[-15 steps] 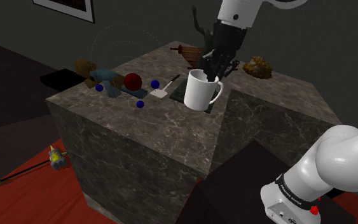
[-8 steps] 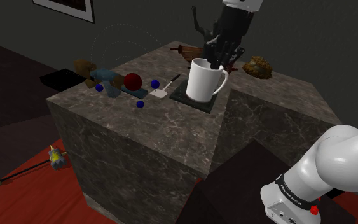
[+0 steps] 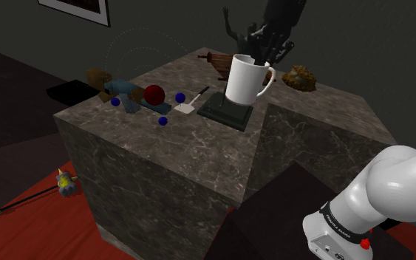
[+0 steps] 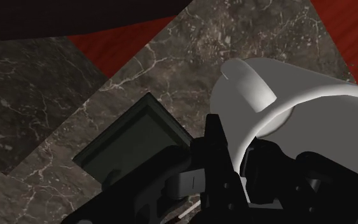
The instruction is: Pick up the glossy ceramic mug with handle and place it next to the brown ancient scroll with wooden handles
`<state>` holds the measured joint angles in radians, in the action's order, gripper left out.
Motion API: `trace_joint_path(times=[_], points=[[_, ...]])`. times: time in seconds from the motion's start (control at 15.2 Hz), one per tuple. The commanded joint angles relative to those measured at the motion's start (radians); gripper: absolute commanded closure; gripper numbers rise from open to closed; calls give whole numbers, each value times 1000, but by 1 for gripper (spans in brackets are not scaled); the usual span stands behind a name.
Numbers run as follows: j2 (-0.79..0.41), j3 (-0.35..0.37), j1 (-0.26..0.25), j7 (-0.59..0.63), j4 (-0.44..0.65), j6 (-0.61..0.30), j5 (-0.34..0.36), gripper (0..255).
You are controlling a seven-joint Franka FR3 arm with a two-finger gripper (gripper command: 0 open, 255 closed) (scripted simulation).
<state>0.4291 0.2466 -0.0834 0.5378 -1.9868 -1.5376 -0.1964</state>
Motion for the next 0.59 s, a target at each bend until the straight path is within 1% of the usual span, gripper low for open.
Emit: trace_joint_path(times=[0.0, 0.53], points=[[20, -35, 13, -47, -15, 11, 12, 255], [42, -184, 76, -244, -39, 35, 83, 255]])
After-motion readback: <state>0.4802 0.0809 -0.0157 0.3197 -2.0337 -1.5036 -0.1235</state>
